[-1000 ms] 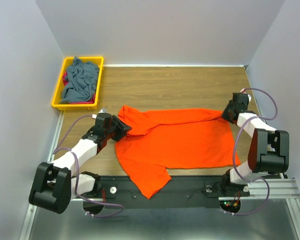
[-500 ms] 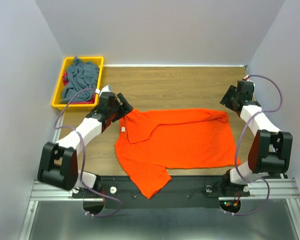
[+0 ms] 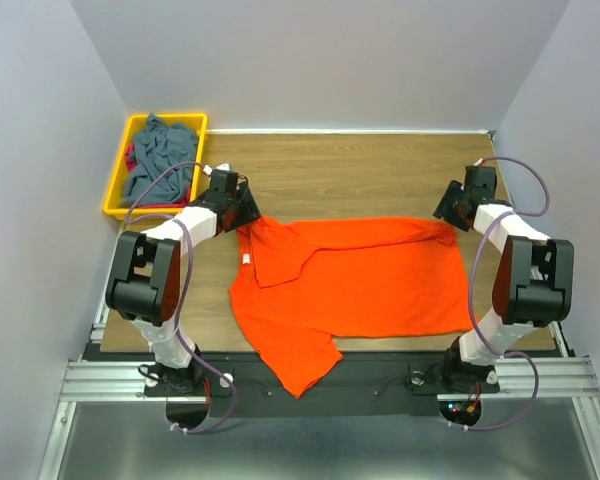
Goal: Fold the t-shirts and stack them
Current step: Fold the tshirt
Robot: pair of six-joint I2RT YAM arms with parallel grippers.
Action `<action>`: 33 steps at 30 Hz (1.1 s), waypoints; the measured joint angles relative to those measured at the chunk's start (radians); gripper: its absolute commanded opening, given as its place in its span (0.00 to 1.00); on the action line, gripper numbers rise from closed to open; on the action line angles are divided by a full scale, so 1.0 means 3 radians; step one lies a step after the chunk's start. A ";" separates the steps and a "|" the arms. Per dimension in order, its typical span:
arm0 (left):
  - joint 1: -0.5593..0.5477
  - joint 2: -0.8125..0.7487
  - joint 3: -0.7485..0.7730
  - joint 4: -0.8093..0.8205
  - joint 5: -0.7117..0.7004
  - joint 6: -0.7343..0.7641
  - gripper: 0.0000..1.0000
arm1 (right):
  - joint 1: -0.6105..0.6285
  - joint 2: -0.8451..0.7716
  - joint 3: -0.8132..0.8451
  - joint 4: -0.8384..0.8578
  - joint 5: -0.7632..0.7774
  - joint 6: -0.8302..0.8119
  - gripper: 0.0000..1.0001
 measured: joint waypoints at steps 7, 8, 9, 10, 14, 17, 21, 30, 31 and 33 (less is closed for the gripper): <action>0.0028 0.0193 0.0164 0.0004 0.0011 0.0066 0.50 | -0.0001 0.0200 0.0112 -0.0009 0.0006 -0.0052 0.55; 0.0031 0.0198 0.0164 0.0004 0.0015 0.0071 0.49 | -0.0001 0.0215 0.0113 -0.0010 0.0008 -0.0060 0.55; 0.0031 0.0209 0.0164 0.0004 0.0025 0.0075 0.46 | -0.0001 0.0226 0.0113 -0.0020 0.0008 -0.0061 0.55; 0.0031 0.0209 0.0164 0.0005 0.0027 0.0075 0.46 | -0.0001 0.0230 0.0113 -0.0020 0.0008 -0.0062 0.55; 0.0034 0.0219 0.0164 0.0004 0.0057 0.0081 0.21 | -0.0001 0.0230 0.0113 -0.0019 0.0006 -0.0061 0.55; 0.0053 0.0217 0.0155 0.0009 0.0062 0.0083 0.05 | -0.0001 0.0230 0.0113 -0.0018 0.0008 -0.0062 0.55; 0.0117 0.0150 0.0001 0.0089 0.0056 0.0080 0.03 | -0.0003 0.0230 0.0113 -0.0018 0.0033 -0.0062 0.54; 0.0341 -0.0058 -0.0453 0.0200 0.0052 0.0041 0.06 | -0.0053 0.0230 0.0015 -0.0022 0.0089 -0.0042 0.52; 0.0346 -0.0058 -0.0478 0.0214 0.0055 0.0033 0.11 | -0.0062 0.0230 0.0005 -0.0025 0.0094 -0.0036 0.52; 0.0352 -0.0058 -0.0479 0.0240 0.0064 0.0036 0.18 | -0.0067 0.0230 0.0005 -0.0020 0.0097 -0.0036 0.51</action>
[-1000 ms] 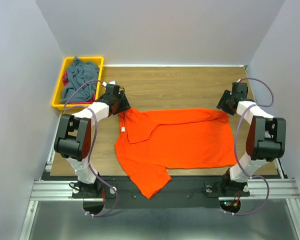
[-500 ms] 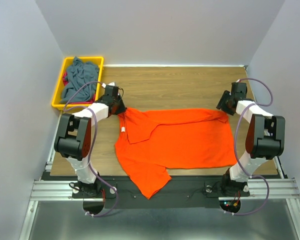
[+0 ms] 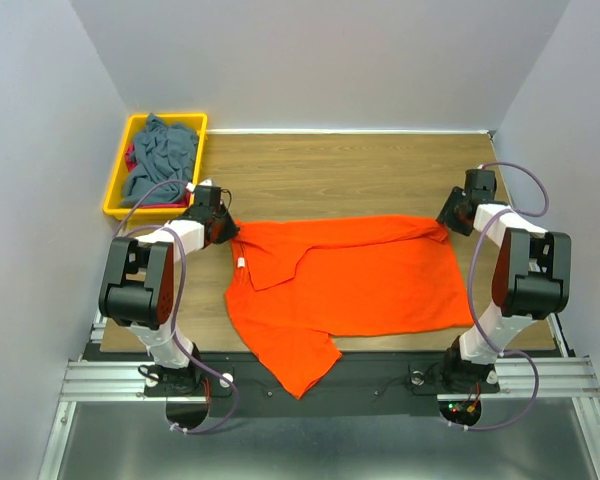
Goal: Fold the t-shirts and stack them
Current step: Fold the tshirt
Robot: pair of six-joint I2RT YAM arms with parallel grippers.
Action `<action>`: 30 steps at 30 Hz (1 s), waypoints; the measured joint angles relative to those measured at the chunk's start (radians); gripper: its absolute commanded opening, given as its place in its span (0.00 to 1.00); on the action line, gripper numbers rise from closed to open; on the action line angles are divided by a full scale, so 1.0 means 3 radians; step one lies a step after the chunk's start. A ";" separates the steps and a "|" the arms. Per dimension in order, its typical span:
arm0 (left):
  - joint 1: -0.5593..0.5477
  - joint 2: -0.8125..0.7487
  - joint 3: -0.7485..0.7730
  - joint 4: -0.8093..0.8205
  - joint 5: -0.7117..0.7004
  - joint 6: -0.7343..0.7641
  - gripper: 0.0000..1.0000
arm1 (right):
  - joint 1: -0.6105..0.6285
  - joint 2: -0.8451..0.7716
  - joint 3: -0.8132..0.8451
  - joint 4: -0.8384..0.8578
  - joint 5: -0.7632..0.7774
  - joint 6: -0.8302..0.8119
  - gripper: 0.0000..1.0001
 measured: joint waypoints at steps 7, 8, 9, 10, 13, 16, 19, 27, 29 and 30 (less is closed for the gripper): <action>0.0000 -0.0158 0.0000 -0.0006 0.0015 0.0057 0.66 | 0.0000 -0.0071 0.0000 -0.0006 -0.0081 -0.0025 0.51; -0.0013 -0.0220 0.0004 -0.0027 0.0010 0.0085 0.68 | 0.0000 -0.0092 0.0000 -0.0008 -0.0093 -0.0024 0.51; -0.0020 -0.0299 0.0017 -0.0062 0.0000 0.0126 0.71 | 0.0000 -0.0134 0.0000 -0.0011 -0.0114 -0.0018 0.51; -0.0041 -0.0374 0.0034 -0.0089 -0.0004 0.0164 0.78 | 0.0000 -0.0167 -0.0001 -0.0014 -0.0127 -0.0008 0.51; -0.0239 -0.0615 0.0130 -0.0146 -0.0060 0.0351 0.82 | 0.0000 -0.0281 -0.0028 -0.0019 -0.0144 0.0043 0.54; -0.0537 -0.0800 0.0193 -0.0167 -0.0089 0.0553 0.82 | 0.0000 -0.0401 -0.0088 -0.0061 -0.0141 0.0102 0.69; -0.0966 -0.0876 0.0229 -0.0164 -0.0121 0.0876 0.82 | 0.0000 -0.0537 -0.0131 -0.0172 -0.0120 0.0300 0.87; -0.1778 -0.0491 0.0313 -0.0282 -0.0079 0.1668 0.79 | 0.0000 -0.0693 -0.0141 -0.0383 -0.0108 0.0996 0.84; -0.1820 -0.0385 0.0315 -0.0336 -0.0113 0.1760 0.78 | 0.0000 -0.0693 -0.0146 -0.0436 -0.0118 0.1172 0.77; -0.1829 -0.0333 0.0315 -0.0385 -0.0164 0.1795 0.78 | 0.0000 -0.0693 -0.0149 -0.0465 -0.0128 0.1269 0.75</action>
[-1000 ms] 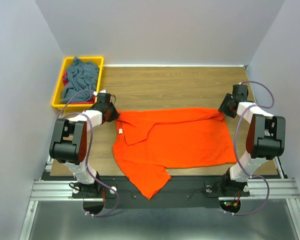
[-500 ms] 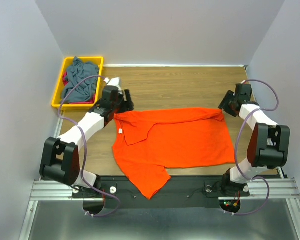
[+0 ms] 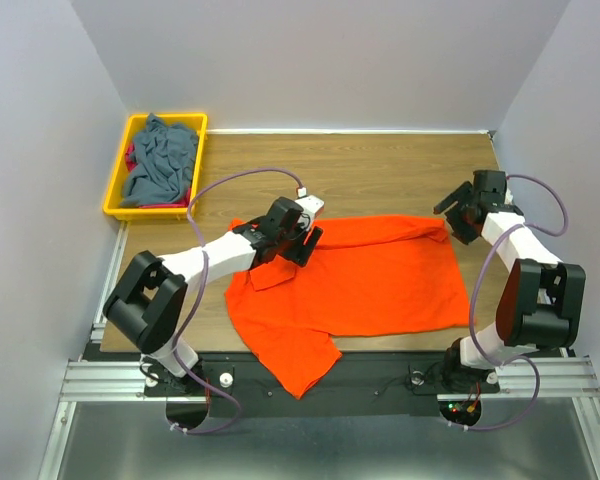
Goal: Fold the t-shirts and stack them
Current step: Fold the tshirt
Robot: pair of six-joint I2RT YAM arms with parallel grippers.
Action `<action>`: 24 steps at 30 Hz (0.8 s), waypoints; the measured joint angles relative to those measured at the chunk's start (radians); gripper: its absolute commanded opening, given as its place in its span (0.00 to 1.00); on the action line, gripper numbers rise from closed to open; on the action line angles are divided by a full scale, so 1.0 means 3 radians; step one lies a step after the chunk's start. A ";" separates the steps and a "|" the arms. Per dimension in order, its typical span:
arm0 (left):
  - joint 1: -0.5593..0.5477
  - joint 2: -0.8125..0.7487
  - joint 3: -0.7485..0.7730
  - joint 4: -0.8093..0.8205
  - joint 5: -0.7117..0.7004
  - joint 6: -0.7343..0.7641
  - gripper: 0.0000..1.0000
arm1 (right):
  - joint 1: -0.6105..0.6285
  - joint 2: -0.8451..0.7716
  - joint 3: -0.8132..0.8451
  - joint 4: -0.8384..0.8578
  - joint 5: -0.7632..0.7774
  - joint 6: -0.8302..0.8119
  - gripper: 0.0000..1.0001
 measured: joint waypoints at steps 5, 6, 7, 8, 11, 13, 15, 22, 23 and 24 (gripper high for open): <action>0.0003 0.0020 -0.0001 -0.0076 -0.0195 0.0011 0.76 | 0.0000 0.0010 -0.0001 -0.0070 -0.0065 0.0467 0.68; 0.0009 0.0018 -0.0009 -0.0074 -0.0212 0.0006 0.75 | 0.0000 0.0020 -0.0001 -0.0074 -0.0075 0.0557 0.67; 0.0015 0.0005 -0.0029 -0.0067 -0.0233 -0.0015 0.75 | 0.0000 0.0034 -0.0001 -0.0078 -0.0080 0.0628 0.66; 0.0023 -0.0018 -0.0074 -0.0053 -0.0258 -0.0058 0.74 | 0.0000 0.0052 -0.0001 -0.0078 -0.0081 0.0706 0.66; 0.0067 -0.0074 -0.0179 -0.0033 -0.0278 -0.0154 0.73 | 0.0000 0.0122 -0.0001 -0.0080 -0.0089 0.0866 0.65; 0.0107 -0.0083 -0.0214 -0.0041 -0.0292 -0.0212 0.73 | 0.0000 0.0189 -0.0015 -0.0075 -0.0090 0.0978 0.64; 0.0159 -0.0083 -0.0216 -0.0039 -0.0327 -0.0262 0.71 | 0.0000 0.0243 -0.0062 -0.0081 -0.0090 0.1058 0.64; 0.0421 -0.0118 -0.0225 -0.0020 -0.0304 -0.0435 0.59 | 0.0000 0.0394 -0.0108 -0.0128 -0.0060 0.1218 0.63; 0.0469 -0.0123 -0.0238 -0.0013 -0.0285 -0.0459 0.56 | 0.0000 0.0393 -0.0108 -0.0126 -0.0047 0.1226 0.63; 0.0497 -0.0125 -0.0244 -0.0018 -0.0270 -0.0478 0.55 | 0.0000 0.0393 -0.0108 -0.0123 -0.0034 0.1233 0.63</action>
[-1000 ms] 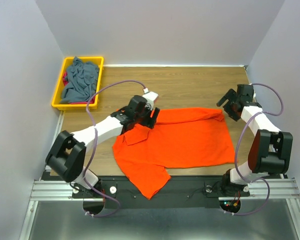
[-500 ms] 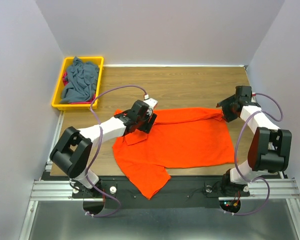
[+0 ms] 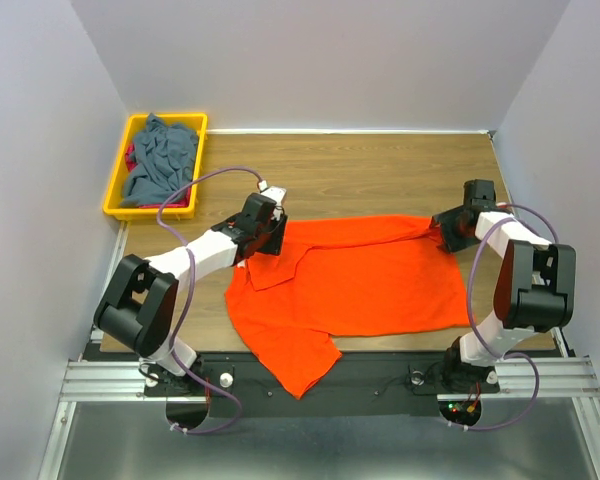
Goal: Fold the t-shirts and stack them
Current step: Fold the tshirt
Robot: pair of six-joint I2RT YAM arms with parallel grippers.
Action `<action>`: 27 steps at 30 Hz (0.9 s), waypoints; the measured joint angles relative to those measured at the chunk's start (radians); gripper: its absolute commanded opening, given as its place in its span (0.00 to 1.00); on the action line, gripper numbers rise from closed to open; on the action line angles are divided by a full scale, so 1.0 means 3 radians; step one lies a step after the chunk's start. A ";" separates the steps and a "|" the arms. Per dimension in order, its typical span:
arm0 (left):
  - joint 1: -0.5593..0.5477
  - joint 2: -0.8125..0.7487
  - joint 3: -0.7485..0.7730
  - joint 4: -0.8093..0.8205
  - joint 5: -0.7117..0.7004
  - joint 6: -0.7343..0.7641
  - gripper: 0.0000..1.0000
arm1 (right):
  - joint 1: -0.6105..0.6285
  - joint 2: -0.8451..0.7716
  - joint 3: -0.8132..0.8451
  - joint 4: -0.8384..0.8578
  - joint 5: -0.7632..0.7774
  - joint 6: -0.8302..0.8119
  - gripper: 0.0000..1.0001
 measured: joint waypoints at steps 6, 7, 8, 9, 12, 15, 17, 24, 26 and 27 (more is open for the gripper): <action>0.0032 0.0001 -0.0011 -0.0011 0.0103 -0.0055 0.53 | -0.0004 0.0000 0.0001 -0.0003 0.0041 0.0036 0.62; 0.0047 0.0003 -0.0011 -0.0011 0.0118 -0.0064 0.53 | -0.0009 0.0000 0.0003 -0.0001 0.0045 0.0043 0.62; 0.0051 0.0005 -0.0011 -0.0013 0.0140 -0.0071 0.53 | -0.0014 0.0000 0.0003 -0.0001 0.0046 0.0048 0.62; 0.0062 0.0013 -0.0011 -0.0011 0.0159 -0.0079 0.53 | -0.0020 0.0000 0.0003 -0.0003 0.0047 0.0057 0.62; 0.0092 0.0052 -0.0011 -0.0014 0.0196 -0.0098 0.53 | -0.0037 0.0000 0.0017 -0.0004 0.0045 0.0075 0.62; 0.0109 0.0120 -0.0010 -0.0014 0.0219 -0.0111 0.52 | -0.0039 -0.0005 0.0052 -0.0003 0.0047 0.0079 0.62; 0.0116 0.0172 -0.0010 -0.0017 0.0228 -0.0116 0.51 | -0.0039 -0.0025 0.0061 -0.0003 0.0057 0.0055 0.62; 0.0121 0.0384 -0.0005 -0.0081 0.0251 -0.0126 0.49 | -0.0041 -0.0117 0.0061 -0.0003 0.0135 0.0005 0.62; 0.0121 0.0392 0.0015 -0.0089 0.0284 -0.0126 0.49 | -0.0041 -0.0116 0.0061 -0.0004 0.0135 0.0006 0.62; 0.0121 0.0394 0.0015 -0.0088 0.0285 -0.0126 0.49 | -0.0041 -0.0116 0.0061 -0.0003 0.0134 0.0008 0.62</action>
